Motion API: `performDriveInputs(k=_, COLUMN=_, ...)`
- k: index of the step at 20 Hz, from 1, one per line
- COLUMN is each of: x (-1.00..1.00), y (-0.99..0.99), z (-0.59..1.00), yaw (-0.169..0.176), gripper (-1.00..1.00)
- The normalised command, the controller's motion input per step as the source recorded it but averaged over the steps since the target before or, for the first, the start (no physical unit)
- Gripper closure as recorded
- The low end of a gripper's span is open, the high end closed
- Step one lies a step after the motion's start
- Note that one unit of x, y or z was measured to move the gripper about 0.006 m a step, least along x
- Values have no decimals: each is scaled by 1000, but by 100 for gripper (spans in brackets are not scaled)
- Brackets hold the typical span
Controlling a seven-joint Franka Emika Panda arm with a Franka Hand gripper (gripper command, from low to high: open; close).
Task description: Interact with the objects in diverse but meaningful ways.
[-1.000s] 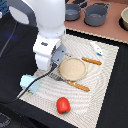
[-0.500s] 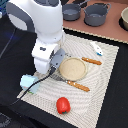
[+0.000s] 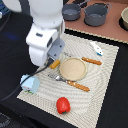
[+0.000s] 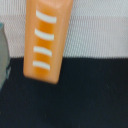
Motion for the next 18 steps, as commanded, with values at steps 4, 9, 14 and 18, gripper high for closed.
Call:
performDriveInputs(k=4, x=-45, y=-461, z=825, yaw=-88, gripper=-100)
performDriveInputs(k=9, x=213, y=-469, z=679, yaw=-152, gripper=-100)
performDriveInputs(k=14, x=16, y=-309, z=162, yaw=-268, gripper=-100)
performDriveInputs(k=18, x=0, y=-246, z=40, yaw=-293, gripper=-100)
